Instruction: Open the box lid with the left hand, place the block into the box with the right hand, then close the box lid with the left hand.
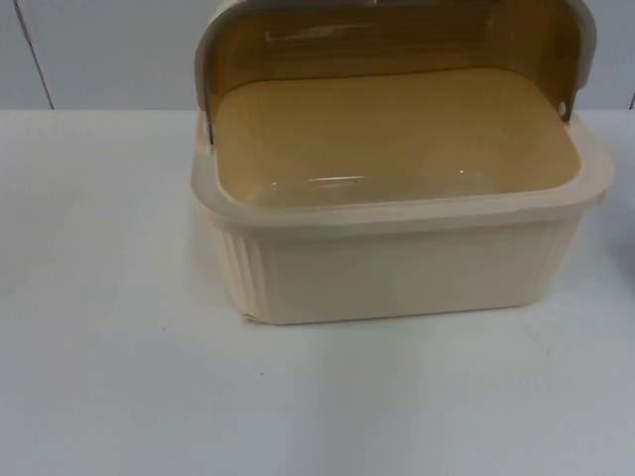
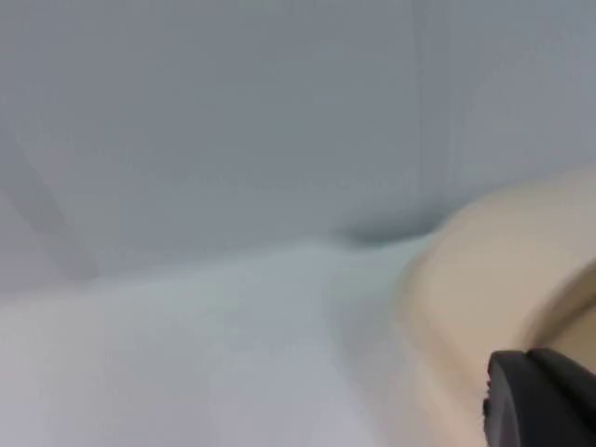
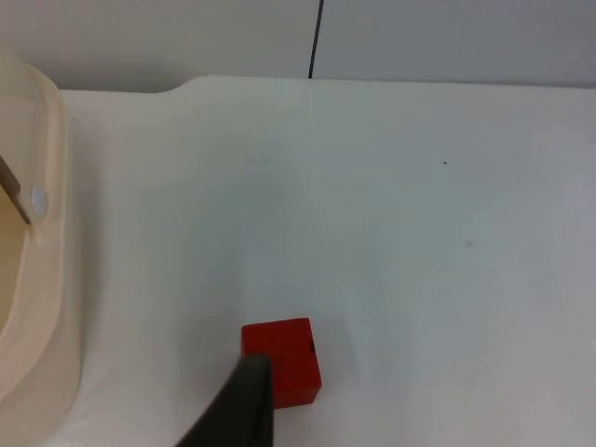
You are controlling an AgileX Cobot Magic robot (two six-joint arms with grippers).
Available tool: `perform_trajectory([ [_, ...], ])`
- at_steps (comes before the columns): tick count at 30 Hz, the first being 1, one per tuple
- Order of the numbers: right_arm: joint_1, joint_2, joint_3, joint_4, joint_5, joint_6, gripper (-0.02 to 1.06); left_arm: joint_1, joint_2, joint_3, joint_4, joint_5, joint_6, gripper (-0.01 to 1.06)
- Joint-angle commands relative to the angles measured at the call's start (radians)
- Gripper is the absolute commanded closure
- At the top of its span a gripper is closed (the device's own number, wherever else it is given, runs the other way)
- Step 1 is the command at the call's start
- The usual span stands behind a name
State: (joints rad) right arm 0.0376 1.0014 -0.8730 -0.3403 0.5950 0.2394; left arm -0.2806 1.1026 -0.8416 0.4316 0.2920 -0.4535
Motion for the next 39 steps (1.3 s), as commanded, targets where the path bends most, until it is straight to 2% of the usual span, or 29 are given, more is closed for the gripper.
perform_trajectory([
  [1, -0.007, -0.005, -0.004, 0.004, -0.011, 0.004, 0.0, 0.09, 0.003, 0.059, -0.029, 0.009, -0.033, 1.05],
  [2, -0.007, -0.005, -0.004, 0.004, -0.011, 0.004, 0.0, 0.09, 0.003, 0.059, -0.029, 0.009, -0.033, 1.05],
  [4, -0.007, -0.005, -0.004, 0.004, -0.009, 0.004, 0.0, 0.107, 0.011, 0.059, -0.027, 0.01, -0.031, 0.98],
  [6, -0.007, -0.005, -0.004, 0.004, -0.006, 0.004, 0.0, 0.107, 0.013, 0.049, -0.012, -0.015, -0.031, 0.79],
  [8, -0.007, -0.005, -0.004, 0.004, 0.001, 0.004, 0.0, 0.107, 0.013, 0.039, 0.009, -0.026, -0.031, 0.41],
  [9, -0.007, -0.005, -0.004, 0.004, 0.001, 0.004, 0.0, 0.107, 0.013, 0.039, 0.009, -0.026, -0.031, 0.41],
  [10, -0.007, -0.005, -0.004, 0.004, 0.003, 0.004, 0.0, 0.107, 0.013, 0.039, 0.028, -0.037, -0.031, 0.18],
  [11, -0.007, -0.005, -0.004, 0.004, 0.003, 0.004, 0.0, 0.107, 0.013, 0.039, 0.032, -0.042, -0.031, -0.01],
  [19, -0.007, 0.013, -0.004, 0.004, 0.001, 0.004, 0.0, 0.107, 0.013, 0.039, 0.019, -0.043, -0.032, 0.0],
  [21, -0.007, 0.058, -0.004, 0.004, -0.02, 0.004, 0.0, 0.107, 0.013, 0.039, 0.007, -0.041, -0.032, 0.0],
  [24, -0.007, 0.162, -0.004, 0.008, -0.102, 0.004, 0.0, 0.107, 0.013, 0.039, 0.004, -0.039, -0.032, 0.0],
  [27, -0.007, 0.253, -0.018, 0.018, -0.111, -0.016, 0.0, 0.107, 0.013, 0.039, 0.004, -0.034, -0.032, 0.0],
  [29, -0.02, 0.339, -0.032, 0.123, -0.105, -0.124, 0.0, 0.107, 0.013, 0.039, 0.004, -0.032, -0.032, 0.0],
  [30, -0.04, 0.381, -0.041, 0.233, -0.105, -0.211, 0.0, 0.107, 0.013, 0.039, 0.004, -0.032, -0.032, 0.0],
  [31, -0.04, 0.381, -0.041, 0.233, -0.105, -0.211, 0.0, 0.107, 0.013, 0.039, 0.004, -0.032, -0.032, 0.0],
  [32, -0.064, 0.42, -0.052, 0.357, -0.109, -0.31, 0.0, 0.107, 0.013, 0.039, 0.004, -0.032, -0.032, 0.0],
  [34, -0.147, 0.475, -0.066, 0.537, -0.114, -0.467, 0.0, 0.107, 0.013, 0.039, 0.004, -0.028, -0.03, 0.0],
  [36, -0.21, 0.514, -0.076, 0.595, -0.121, -0.511, 0.0, 0.107, 0.013, 0.039, 0.004, -0.019, -0.026, 0.0],
  [39, -0.249, 0.564, -0.085, 0.62, -0.134, -0.525, 0.0, 0.107, 0.013, 0.039, 0.006, -0.006, -0.022, 0.0],
])
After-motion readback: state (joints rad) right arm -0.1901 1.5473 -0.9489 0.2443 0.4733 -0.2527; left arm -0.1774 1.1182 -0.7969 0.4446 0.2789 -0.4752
